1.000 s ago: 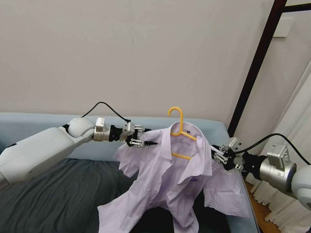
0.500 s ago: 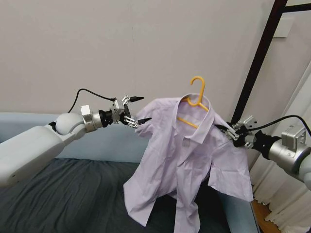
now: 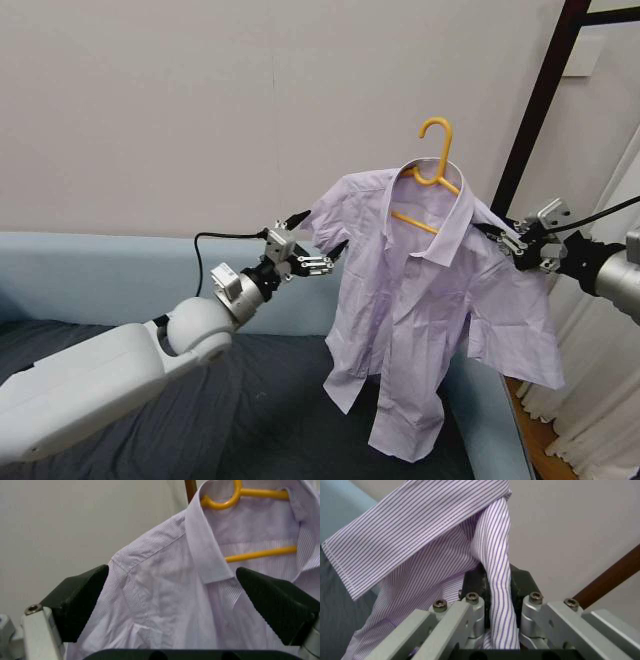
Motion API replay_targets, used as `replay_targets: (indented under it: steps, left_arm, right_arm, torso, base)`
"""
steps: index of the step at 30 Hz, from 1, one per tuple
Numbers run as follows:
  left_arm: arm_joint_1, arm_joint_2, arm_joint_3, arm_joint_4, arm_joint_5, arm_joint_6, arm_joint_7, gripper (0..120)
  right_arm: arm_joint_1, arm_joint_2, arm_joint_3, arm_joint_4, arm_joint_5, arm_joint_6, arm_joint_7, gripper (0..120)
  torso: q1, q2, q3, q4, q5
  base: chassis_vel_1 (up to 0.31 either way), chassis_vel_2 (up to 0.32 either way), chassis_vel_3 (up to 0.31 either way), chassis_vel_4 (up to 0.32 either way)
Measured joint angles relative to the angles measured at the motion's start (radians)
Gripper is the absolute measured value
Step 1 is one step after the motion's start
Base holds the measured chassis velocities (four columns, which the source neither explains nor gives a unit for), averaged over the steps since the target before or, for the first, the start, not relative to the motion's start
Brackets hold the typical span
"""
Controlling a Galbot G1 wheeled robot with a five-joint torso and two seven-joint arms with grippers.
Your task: Pick up the clothes from the sofa and hang them on the clothes hanger.
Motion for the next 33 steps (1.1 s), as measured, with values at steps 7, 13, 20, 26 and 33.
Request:
replay_targets:
  steps: [7, 13, 20, 26, 33]
  left_arm:
    - [-0.052, -0.130, 0.042, -0.067, -0.052, 0.088, -0.183, 100]
    - [-0.130, -0.257, 0.078, 0.001, -0.111, 0.134, -0.229, 100]
    - [-0.172, -0.337, 0.086, 0.076, -0.143, 0.165, -0.268, 85]
    - [-0.170, -0.352, 0.091, 0.100, -0.140, 0.175, -0.269, 63]
    - [-0.172, -0.354, 0.093, 0.109, -0.137, 0.179, -0.259, 41]
  right_arm:
    - [-0.019, -0.050, 0.052, -0.008, 0.070, -0.035, 0.008, 8]
    - [-0.016, -0.057, 0.065, 0.009, 0.106, -0.052, 0.021, 8]
    - [-0.040, -0.088, 0.148, 0.003, 0.166, -0.080, 0.016, 8]
    - [-0.042, -0.089, 0.154, 0.004, 0.173, -0.084, 0.017, 8]
    - [-0.037, -0.088, 0.144, 0.008, 0.167, -0.084, 0.018, 8]
  torso:
    - [0.000, 0.000, 0.000, -0.0002, -0.0001]
    - [0.000, 0.000, 0.000, 0.0000, -0.0001]
    - [0.000, 0.000, 0.000, -0.0001, -0.0006]
    - [0.000, 0.000, 0.000, 0.0000, -0.0004]
    - [0.000, 0.000, 0.000, 0.0001, -0.0004]
  base:
    - [0.000, 0.000, 0.000, 0.000]
    - [0.000, 0.000, 0.000, 0.000]
    - [0.000, 0.000, 0.000, 0.000]
    - [0.000, 0.000, 0.000, 0.000]
    - [0.000, 0.000, 0.000, 0.000]
